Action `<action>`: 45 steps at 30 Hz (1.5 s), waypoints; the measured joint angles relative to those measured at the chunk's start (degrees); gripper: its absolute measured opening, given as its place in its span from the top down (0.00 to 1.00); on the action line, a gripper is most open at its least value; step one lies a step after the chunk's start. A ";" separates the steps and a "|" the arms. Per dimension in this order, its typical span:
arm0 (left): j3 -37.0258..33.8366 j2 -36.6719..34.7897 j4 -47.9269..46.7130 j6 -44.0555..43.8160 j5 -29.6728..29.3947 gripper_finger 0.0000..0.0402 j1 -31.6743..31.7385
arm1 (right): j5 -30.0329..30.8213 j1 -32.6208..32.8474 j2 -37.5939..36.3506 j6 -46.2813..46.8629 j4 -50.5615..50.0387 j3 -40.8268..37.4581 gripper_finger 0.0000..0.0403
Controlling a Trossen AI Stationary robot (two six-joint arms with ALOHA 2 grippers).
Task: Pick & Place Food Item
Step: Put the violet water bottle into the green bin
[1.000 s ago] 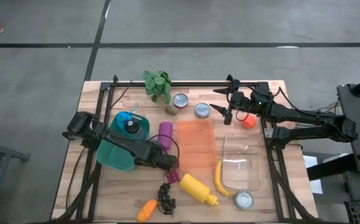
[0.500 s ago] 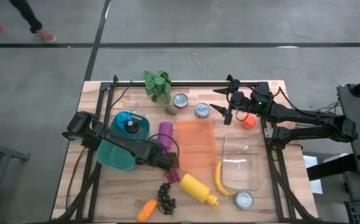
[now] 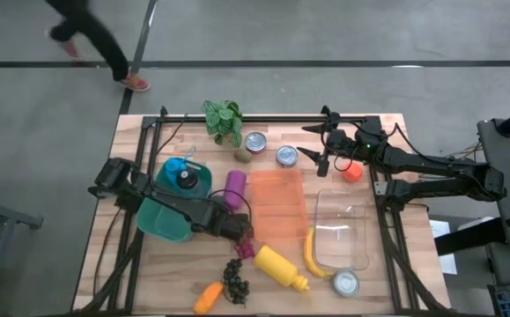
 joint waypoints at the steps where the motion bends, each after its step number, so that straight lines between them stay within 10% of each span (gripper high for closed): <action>1: -0.20 0.00 0.30 -0.01 -0.25 0.45 0.00 | 0.00 0.01 0.00 0.00 0.00 -0.01 0.24; 45: -0.88 -1.02 2.85 1.74 -0.80 0.45 0.22 | 0.00 0.01 0.00 0.00 0.00 0.01 0.24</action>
